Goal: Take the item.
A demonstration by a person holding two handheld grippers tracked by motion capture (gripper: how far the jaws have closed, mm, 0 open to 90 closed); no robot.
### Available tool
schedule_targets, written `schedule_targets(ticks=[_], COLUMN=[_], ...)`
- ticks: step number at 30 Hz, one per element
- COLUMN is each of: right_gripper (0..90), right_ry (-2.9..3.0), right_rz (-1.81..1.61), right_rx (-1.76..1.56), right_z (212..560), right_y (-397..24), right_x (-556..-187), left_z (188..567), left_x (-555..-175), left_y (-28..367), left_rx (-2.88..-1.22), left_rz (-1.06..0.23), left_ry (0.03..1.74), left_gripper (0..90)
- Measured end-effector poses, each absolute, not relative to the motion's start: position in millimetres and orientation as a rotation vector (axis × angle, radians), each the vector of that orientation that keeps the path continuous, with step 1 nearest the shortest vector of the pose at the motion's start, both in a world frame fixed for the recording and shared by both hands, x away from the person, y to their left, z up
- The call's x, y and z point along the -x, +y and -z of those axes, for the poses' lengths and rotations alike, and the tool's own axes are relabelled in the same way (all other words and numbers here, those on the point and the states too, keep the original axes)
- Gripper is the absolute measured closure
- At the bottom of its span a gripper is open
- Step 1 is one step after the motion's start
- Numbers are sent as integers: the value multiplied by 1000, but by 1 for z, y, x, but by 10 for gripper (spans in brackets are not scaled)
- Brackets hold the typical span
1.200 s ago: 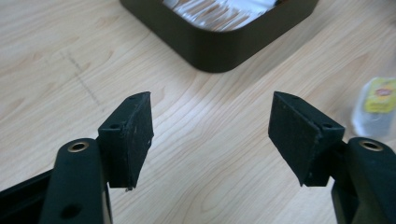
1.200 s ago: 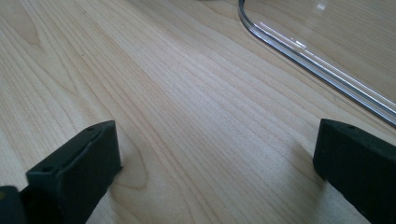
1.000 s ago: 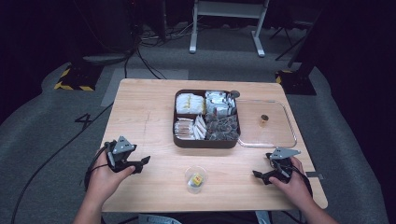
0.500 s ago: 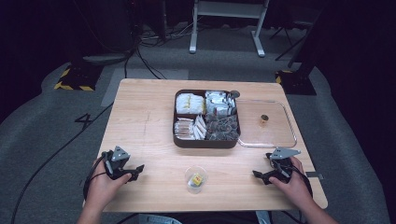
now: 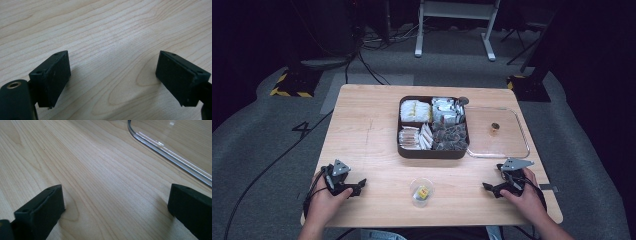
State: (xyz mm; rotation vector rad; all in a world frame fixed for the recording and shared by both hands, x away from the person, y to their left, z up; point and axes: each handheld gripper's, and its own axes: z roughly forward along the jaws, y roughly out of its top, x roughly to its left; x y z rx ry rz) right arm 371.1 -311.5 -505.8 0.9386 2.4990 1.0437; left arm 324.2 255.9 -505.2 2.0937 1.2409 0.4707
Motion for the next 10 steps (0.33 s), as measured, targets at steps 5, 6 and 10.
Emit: schedule_targets(ticks=[5, 6, 10], right_gripper=[8, 8, 8], right_ry=[2499, 2499, 2499], right_rz=[-1044, -1045, -1045], right_rx=[-939, -939, -939], right_z=[506, 506, 506], right_y=[-311, -311, -311], right_x=[-371, -371, -371], left_z=[505, 505, 505], left_x=[-324, -324, -324], left_y=[256, 256, 255], left_rx=[-2096, -2096, -2099], left_rz=[-470, -471, -480], left_ry=[1245, 1247, 1256], left_gripper=[115, 115, 109])
